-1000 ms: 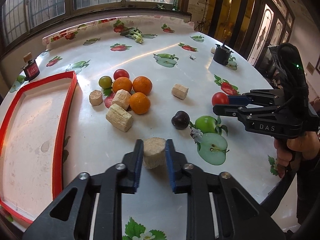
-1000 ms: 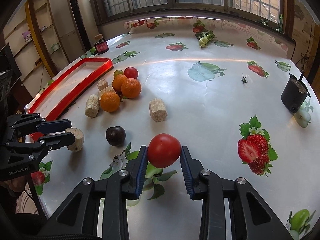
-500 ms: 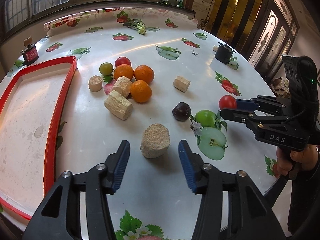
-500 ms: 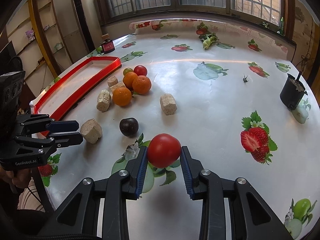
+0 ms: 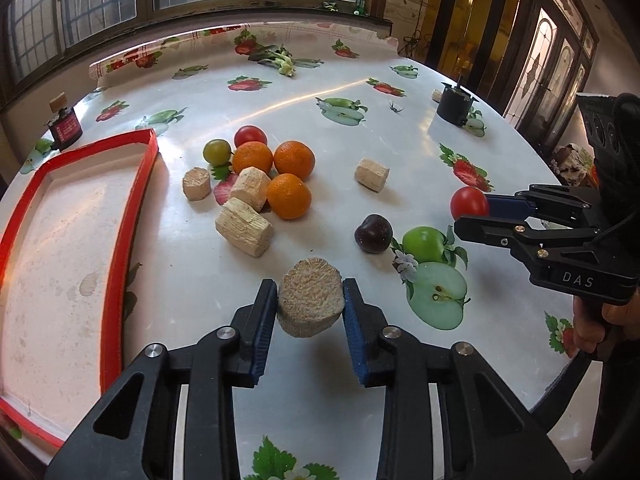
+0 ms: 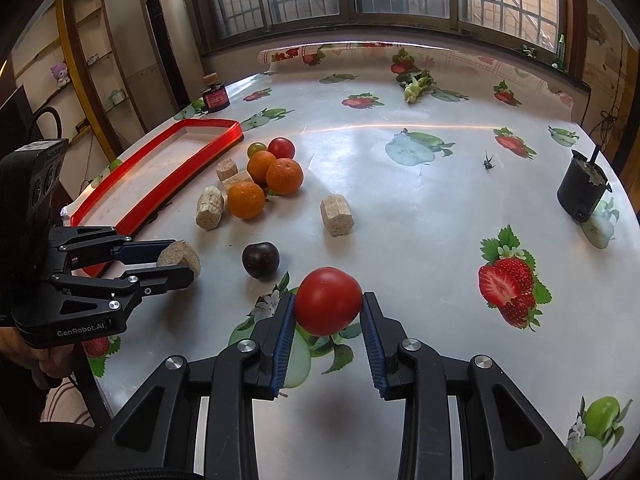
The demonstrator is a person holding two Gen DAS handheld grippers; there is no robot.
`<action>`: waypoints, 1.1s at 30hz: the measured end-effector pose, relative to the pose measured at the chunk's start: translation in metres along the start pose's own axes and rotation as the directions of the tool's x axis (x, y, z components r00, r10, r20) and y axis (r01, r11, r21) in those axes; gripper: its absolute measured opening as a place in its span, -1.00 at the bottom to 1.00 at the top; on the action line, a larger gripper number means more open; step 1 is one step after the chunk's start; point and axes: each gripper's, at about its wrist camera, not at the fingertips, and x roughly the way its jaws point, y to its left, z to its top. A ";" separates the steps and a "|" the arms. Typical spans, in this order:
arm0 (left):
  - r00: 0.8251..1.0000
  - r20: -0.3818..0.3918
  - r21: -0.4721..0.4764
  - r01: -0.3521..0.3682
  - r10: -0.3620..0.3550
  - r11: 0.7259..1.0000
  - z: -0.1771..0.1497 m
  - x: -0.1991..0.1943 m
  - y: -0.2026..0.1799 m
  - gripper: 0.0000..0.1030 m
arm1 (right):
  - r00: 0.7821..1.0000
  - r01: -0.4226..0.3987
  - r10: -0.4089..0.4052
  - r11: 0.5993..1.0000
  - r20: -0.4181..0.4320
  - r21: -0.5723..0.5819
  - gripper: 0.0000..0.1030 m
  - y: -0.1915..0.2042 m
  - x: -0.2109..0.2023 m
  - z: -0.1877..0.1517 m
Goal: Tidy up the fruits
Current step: 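Carry the cork piece with the left tool while the right tool carries the tomato over the tray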
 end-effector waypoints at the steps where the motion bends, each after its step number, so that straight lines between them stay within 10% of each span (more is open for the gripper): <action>1: 1.000 0.008 -0.005 -0.005 0.005 1.000 0.000 -0.004 0.003 -0.41 | 1.000 -0.002 0.002 1.000 0.002 -0.004 -0.35 0.002 0.000 0.001; 33: 0.972 0.083 -0.208 -0.199 0.220 0.958 -0.030 -0.072 0.113 -0.41 | 0.982 -0.182 0.186 0.962 0.001 -0.201 -0.35 0.137 0.033 0.058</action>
